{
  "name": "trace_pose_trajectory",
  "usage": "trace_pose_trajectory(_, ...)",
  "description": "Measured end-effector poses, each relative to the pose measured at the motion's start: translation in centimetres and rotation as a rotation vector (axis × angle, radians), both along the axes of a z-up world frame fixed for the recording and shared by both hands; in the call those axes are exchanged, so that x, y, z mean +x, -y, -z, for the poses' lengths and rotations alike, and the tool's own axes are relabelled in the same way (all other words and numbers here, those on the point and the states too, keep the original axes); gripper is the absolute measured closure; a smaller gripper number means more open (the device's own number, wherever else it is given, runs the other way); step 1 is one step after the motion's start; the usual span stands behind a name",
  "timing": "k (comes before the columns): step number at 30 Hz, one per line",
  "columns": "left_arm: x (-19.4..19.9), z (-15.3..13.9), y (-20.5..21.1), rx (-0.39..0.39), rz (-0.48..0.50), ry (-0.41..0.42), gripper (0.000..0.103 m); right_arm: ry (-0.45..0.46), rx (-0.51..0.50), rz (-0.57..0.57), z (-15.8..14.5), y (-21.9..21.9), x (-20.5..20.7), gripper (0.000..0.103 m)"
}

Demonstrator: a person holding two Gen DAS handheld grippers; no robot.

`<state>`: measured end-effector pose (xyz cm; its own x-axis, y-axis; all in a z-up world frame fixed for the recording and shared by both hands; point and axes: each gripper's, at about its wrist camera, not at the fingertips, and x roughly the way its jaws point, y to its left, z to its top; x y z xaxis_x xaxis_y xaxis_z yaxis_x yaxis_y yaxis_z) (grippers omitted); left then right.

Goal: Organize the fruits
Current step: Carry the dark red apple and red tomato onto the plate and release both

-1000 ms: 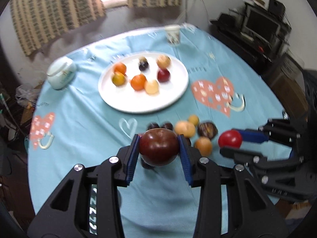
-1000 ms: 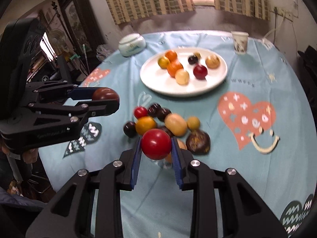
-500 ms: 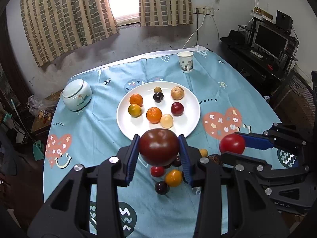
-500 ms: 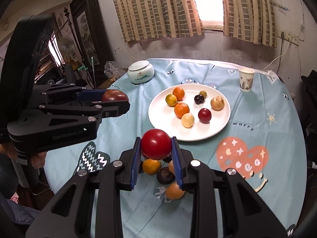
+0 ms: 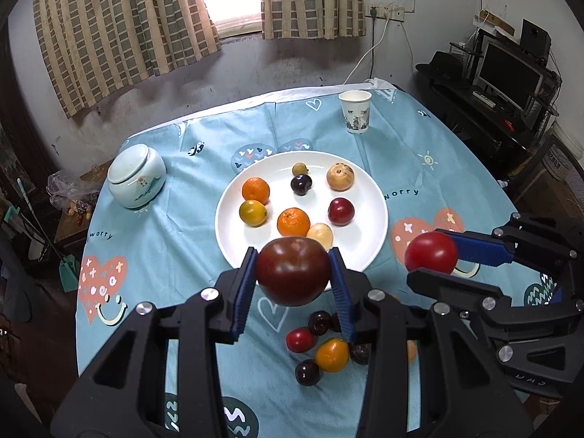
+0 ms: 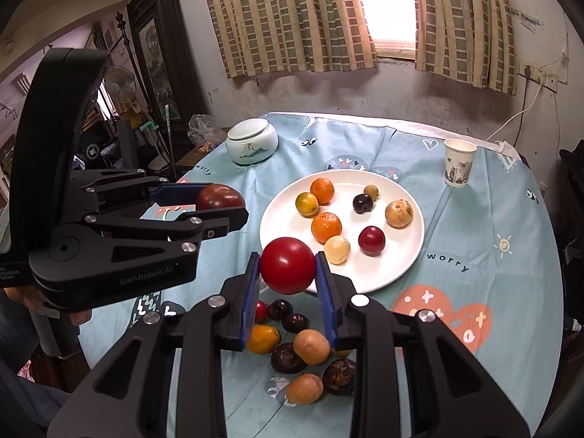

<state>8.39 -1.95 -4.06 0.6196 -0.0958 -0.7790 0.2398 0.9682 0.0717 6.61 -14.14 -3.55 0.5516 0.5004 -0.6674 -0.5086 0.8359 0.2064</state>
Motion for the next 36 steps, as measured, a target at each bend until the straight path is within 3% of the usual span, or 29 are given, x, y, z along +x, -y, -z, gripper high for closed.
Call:
trace_pose_trajectory(14,5.3,2.9,-0.4,0.005,-0.020,-0.056,0.063,-0.024,-0.020,-0.009,1.6,-1.1,5.9,0.073)
trace_pose_trajectory(25,10.1,6.0,-0.9,0.020,-0.048,-0.098,0.063,-0.067,-0.021,0.023,4.5,-1.1,11.7,0.073)
trace_pose_trajectory(36,12.5,8.5,-0.8,0.033,-0.054,-0.132,0.062,-0.098,-0.047,0.042,7.4,-1.4,16.1,0.073)
